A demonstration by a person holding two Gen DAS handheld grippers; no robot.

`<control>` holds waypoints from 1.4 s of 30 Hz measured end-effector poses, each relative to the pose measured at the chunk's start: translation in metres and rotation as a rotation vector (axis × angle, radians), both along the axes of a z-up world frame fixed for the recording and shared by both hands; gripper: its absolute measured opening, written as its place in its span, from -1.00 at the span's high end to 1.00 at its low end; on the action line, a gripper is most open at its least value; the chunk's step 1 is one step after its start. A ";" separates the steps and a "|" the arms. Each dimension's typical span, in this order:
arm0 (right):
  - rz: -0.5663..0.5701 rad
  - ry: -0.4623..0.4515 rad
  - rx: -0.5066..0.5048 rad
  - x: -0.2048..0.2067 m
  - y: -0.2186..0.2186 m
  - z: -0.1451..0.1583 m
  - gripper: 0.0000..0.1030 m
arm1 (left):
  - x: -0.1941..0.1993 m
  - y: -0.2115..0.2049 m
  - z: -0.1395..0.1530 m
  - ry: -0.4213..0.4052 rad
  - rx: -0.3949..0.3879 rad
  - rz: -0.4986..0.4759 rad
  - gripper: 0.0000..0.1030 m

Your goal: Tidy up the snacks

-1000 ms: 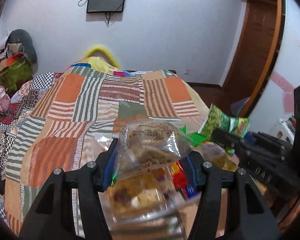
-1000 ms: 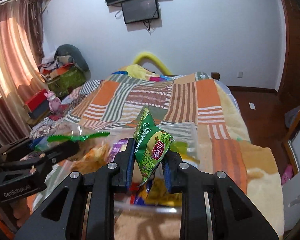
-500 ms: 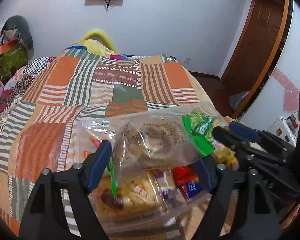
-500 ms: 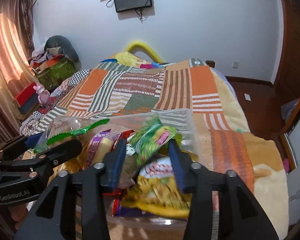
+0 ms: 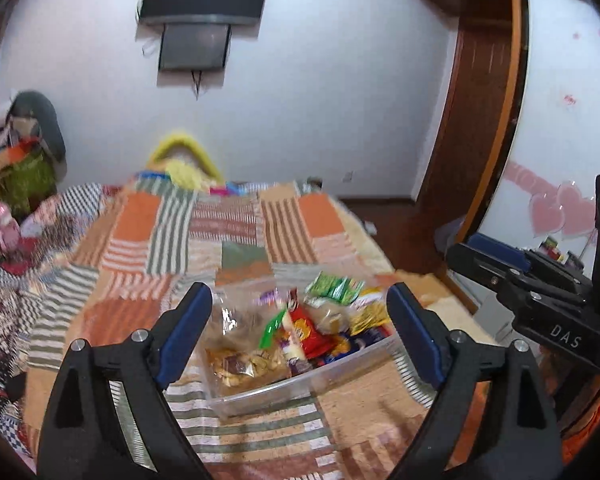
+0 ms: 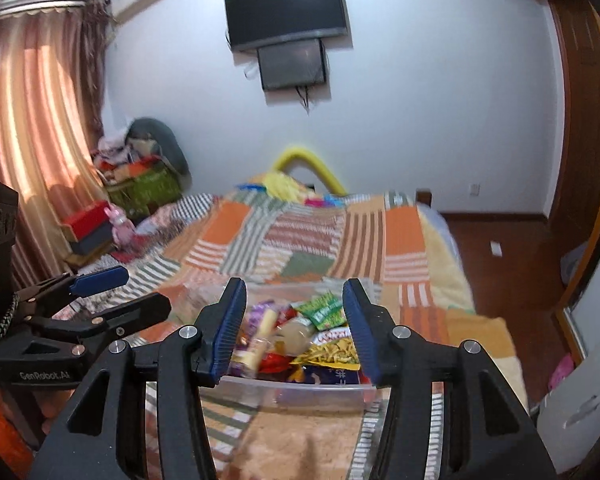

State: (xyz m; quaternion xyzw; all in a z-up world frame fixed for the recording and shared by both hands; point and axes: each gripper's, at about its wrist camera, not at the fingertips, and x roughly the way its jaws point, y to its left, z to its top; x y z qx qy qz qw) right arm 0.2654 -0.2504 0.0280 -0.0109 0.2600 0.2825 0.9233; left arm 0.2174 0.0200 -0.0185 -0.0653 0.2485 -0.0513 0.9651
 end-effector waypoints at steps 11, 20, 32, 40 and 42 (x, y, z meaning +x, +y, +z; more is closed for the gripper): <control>0.000 -0.195 0.082 -0.077 -0.025 0.064 -0.27 | -0.100 -0.012 0.073 -0.251 0.072 0.092 -0.81; -0.032 -0.250 0.089 -0.102 -0.026 0.069 -0.80 | -0.129 -0.025 0.075 -0.285 0.106 0.096 -0.98; -0.056 -0.292 0.062 -0.114 -0.017 0.069 -1.00 | -0.140 -0.025 0.072 -0.283 0.089 0.083 -1.00; -0.049 -0.293 0.062 -0.123 -0.021 0.063 -1.00 | -0.141 -0.020 0.067 -0.271 0.077 0.087 -1.00; -0.049 -0.293 0.065 -0.122 -0.021 0.064 -1.00 | -0.141 -0.020 0.066 -0.267 0.074 0.086 -1.00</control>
